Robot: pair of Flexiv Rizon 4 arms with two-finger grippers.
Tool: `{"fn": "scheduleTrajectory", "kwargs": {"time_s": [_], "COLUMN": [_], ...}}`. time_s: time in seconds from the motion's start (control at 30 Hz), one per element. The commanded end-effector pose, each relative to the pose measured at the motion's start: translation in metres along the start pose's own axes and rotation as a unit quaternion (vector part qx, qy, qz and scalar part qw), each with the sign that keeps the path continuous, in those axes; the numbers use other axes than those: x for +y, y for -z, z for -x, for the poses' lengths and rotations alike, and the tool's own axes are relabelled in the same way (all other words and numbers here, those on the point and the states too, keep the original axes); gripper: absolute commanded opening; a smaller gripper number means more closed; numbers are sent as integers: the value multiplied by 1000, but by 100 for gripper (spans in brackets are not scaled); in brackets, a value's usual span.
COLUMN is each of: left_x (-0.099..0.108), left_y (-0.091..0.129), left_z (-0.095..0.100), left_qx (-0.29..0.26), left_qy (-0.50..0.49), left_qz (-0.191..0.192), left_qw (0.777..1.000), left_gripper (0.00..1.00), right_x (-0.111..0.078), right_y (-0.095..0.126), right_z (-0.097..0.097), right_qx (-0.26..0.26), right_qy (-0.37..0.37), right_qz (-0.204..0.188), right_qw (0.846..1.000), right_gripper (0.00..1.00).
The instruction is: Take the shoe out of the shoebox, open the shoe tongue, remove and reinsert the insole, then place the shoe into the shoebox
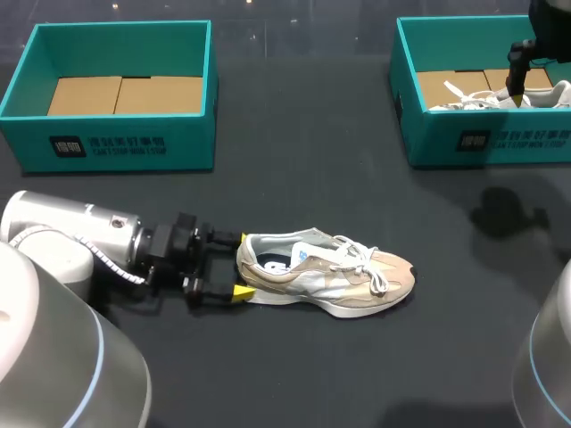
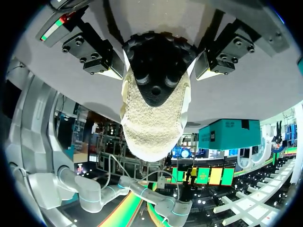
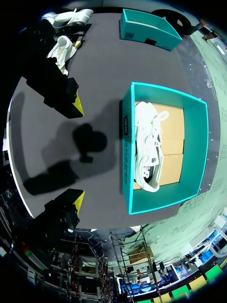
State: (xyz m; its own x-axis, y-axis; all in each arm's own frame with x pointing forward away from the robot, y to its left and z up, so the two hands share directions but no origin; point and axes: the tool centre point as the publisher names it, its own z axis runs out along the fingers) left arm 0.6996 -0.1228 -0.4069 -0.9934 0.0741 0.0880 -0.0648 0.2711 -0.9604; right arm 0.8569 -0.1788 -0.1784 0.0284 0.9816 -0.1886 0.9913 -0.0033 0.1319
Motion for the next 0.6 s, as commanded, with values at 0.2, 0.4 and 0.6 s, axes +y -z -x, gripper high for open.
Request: {"fn": "scheduleTrajectory", "kwargs": {"time_s": [0.2, 0.4, 0.6], "left_x": [1, 0, -2], "left_y": [-15, -20, -23], "left_z": [4, 2, 2], "left_qx": [1, 6, 9], "left_qy": [1, 2, 1], "left_qz": [0, -1, -4], "left_qw": [1000, 1000, 1000], "left_gripper": [100, 100, 100], "right_x": [0, 0, 0], "right_y": [0, 0, 0], "right_z": [0, 0, 0], "right_qx": [-1, -1, -1], "right_qy": [0, 0, 0], "right_qz": [0, 0, 0], "right_qw": [1000, 1000, 1000], "right_gripper": [100, 100, 100]}}
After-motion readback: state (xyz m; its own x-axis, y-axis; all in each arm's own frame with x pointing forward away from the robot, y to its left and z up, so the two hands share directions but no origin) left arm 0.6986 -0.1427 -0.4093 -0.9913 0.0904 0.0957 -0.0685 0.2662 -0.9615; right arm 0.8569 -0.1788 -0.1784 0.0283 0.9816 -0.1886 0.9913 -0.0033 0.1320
